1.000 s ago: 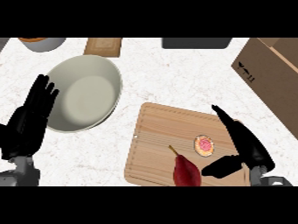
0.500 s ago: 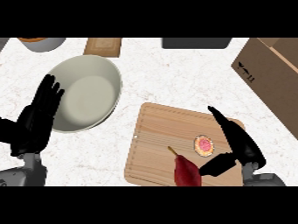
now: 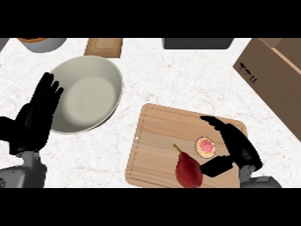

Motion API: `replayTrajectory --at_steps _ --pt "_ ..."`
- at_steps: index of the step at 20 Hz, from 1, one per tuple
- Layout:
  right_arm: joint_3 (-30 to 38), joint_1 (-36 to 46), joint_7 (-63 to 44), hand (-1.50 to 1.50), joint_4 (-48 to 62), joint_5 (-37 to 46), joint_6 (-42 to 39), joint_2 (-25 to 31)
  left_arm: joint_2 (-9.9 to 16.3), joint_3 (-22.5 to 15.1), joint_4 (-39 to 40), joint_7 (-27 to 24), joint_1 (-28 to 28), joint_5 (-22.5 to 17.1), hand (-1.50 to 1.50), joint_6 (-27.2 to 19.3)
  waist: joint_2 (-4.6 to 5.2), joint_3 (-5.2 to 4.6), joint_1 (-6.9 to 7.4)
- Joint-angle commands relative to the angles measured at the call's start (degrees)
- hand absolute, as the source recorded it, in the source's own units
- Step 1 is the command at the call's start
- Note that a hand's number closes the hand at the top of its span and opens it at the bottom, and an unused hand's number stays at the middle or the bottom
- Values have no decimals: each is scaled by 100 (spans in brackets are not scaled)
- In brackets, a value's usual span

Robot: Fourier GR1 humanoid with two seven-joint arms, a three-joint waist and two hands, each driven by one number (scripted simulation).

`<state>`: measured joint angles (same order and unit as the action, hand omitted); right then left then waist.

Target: Pick the cupcake from the cutting board and place it in the cardboard box

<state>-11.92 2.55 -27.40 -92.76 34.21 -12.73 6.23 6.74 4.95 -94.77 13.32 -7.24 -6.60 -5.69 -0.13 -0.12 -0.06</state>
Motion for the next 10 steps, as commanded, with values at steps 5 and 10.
replayTrajectory --at_steps 5,10 --pt "-321 29 462 150 17 676 221 69 -88 -124 -223 359 -87 130 0 -142 10 12 9" --pt "-265 49 674 150 64 992 489 77 -151 -171 -509 291 126 170 0 -141 8 12 13"
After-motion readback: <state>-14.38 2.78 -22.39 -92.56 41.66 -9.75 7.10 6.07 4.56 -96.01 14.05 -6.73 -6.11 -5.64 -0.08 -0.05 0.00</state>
